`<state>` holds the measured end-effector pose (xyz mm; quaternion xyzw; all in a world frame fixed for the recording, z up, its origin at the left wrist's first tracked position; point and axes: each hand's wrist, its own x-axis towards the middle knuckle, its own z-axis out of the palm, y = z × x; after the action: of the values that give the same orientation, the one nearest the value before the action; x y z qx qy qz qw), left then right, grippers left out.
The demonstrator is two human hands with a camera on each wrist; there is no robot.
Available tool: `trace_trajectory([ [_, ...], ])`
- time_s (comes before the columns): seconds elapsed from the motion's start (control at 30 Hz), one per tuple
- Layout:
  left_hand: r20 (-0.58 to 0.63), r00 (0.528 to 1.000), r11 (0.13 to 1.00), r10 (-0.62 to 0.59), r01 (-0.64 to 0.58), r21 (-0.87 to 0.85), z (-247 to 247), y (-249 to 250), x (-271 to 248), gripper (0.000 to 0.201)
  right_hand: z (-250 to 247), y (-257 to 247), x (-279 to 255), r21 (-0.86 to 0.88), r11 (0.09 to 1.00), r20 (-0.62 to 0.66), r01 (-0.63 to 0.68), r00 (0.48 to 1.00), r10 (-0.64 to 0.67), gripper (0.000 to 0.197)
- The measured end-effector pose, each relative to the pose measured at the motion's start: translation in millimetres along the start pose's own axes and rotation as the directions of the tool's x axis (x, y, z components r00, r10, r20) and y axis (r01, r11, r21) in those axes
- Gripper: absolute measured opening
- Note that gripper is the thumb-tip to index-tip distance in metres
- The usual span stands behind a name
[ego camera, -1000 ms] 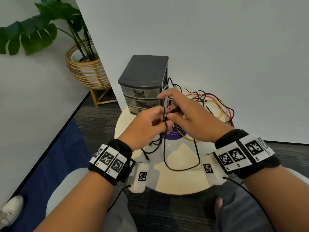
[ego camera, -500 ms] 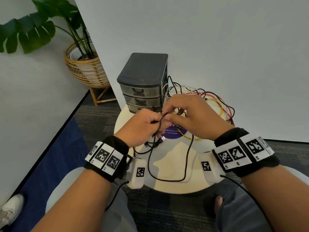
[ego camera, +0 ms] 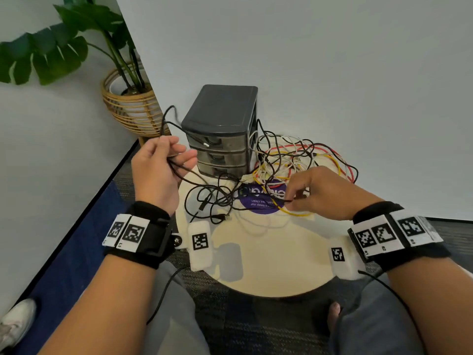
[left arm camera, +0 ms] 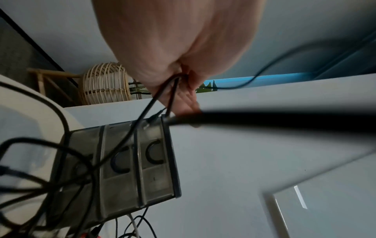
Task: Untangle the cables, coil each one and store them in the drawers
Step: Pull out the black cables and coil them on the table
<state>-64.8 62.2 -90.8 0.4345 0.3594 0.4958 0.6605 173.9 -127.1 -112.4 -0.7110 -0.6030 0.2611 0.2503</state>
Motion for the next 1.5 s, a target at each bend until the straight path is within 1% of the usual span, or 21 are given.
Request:
trace_trajectory([
  [0.07,0.001,1.000,0.999,0.014,-0.014,-0.052,0.2,1.1,0.0,0.024,0.6,5.1,0.0,-0.140,0.986,0.044,-0.090,0.994,0.097,0.006],
  [0.13,0.043,0.998,0.997,0.035,-0.032,-0.076,0.6,2.2,-0.5,0.025,0.6,6.8,0.4,-0.237,0.958,0.069,-0.161,0.981,0.182,0.006],
  [0.23,0.185,0.983,0.990,0.004,0.022,-0.139,-2.0,5.8,-1.2,0.028,1.2,2.7,-0.2,-0.305,0.929,0.115,-0.210,0.960,0.255,0.010],
  [0.33,0.312,0.950,0.985,-0.020,0.072,-0.157,-3.5,9.2,-2.5,0.030,0.3,-2.2,-1.9,-0.352,0.913,0.207,-0.209,0.933,0.293,0.012],
  [0.4,0.354,0.935,0.991,-0.018,0.064,-0.120,-0.1,9.5,-6.1,0.031,0.6,-7.6,-1.4,-0.252,0.951,0.217,-0.177,0.948,0.234,0.023],
  [0.5,0.414,0.910,0.998,-0.028,0.052,-0.045,11.5,5.8,-15.3,0.035,3.3,-23.1,3.8,0.077,0.995,0.036,-0.069,0.997,0.067,0.035],
  [0.53,0.435,0.900,0.998,-0.044,0.059,-0.020,16.3,3.6,-19.0,0.035,7.0,-28.8,7.4,0.124,0.992,-0.018,-0.032,0.999,0.035,0.036],
  [0.6,0.490,0.870,0.997,-0.062,0.074,-0.004,25.9,-1.1,-26.1,0.034,20.5,-40.0,15.3,0.092,0.996,-0.016,0.000,1.000,0.001,0.046],
  [0.7,0.553,0.831,0.994,-0.067,0.101,-0.030,35.5,-5.9,-32.0,0.034,59.0,-37.5,26.5,-0.057,0.996,0.165,-0.070,0.983,0.078,0.078],
  [0.73,0.563,0.824,0.993,-0.070,0.113,-0.041,36.2,-6.1,-33.0,0.035,72.7,-34.3,28.3,-0.083,0.993,0.200,-0.088,0.974,0.103,0.080],
  [0.77,0.569,0.819,0.991,-0.073,0.124,-0.052,35.9,-5.6,-33.2,0.036,84.4,-29.9,30.1,-0.073,0.993,0.204,-0.090,0.974,0.103,0.073],
  [0.87,0.569,0.818,0.985,-0.084,0.154,-0.076,31.8,-4.0,-31.7,0.039,93.0,-22.4,33.3,0.045,0.995,0.140,-0.092,0.986,0.085,0.021],
  [0.9,0.566,0.820,0.984,-0.090,0.160,-0.076,29.9,-3.9,-31.2,0.039,88.3,-21.5,34.0,0.084,0.991,0.136,-0.105,0.986,0.093,0.011],
  [1.0,0.560,0.823,0.992,-0.095,0.123,-0.013,26.0,-5.8,-29.9,0.041,69.6,-19.2,33.4,0.267,0.954,0.128,-0.137,0.986,0.106,0.013],
  [1.07,0.575,0.813,0.995,-0.093,0.060,0.077,26.3,-9.2,-32.0,0.040,57.6,-18.3,32.3,0.468,0.865,0.093,-0.182,0.983,0.157,0.013],
  [1.13,0.614,0.782,0.985,-0.106,-0.002,0.173,28.0,-11.9,-35.6,0.039,49.1,-18.4,32.5,0.670,0.718,0.053,-0.189,0.977,0.207,0.014],
  [1.2,0.626,0.768,0.960,-0.135,-0.054,0.274,28.7,-13.5,-38.3,0.040,40.8,-19.7,34.3,0.816,0.554,0.028,-0.168,0.967,0.252,0.022],
  [1.27,0.634,0.755,0.928,-0.168,-0.095,0.359,29.3,-12.4,-41.8,0.036,29.8,-20.0,34.3,0.909,0.377,0.052,-0.176,0.947,0.316,0.034],
  [1.37,0.684,0.697,0.849,-0.218,-0.210,0.484,31.2,-8.5,-48.5,0.031,8.3,-21.2,29.6,0.973,0.160,0.101,-0.164,0.934,0.343,0.019],
  [1.43,0.688,0.665,0.784,-0.291,-0.247,0.570,30.6,-10.2,-48.9,0.040,-2.5,-19.6,26.4,0.987,0.105,0.082,-0.122,0.944,0.320,0.019],
  [1.5,0.710,0.623,0.714,-0.328,-0.329,0.618,29.5,-17.2,-47.2,0.047,-11.8,-19.6,23.9,0.988,0.135,0.032,-0.079,0.946,0.321,0.030],
])
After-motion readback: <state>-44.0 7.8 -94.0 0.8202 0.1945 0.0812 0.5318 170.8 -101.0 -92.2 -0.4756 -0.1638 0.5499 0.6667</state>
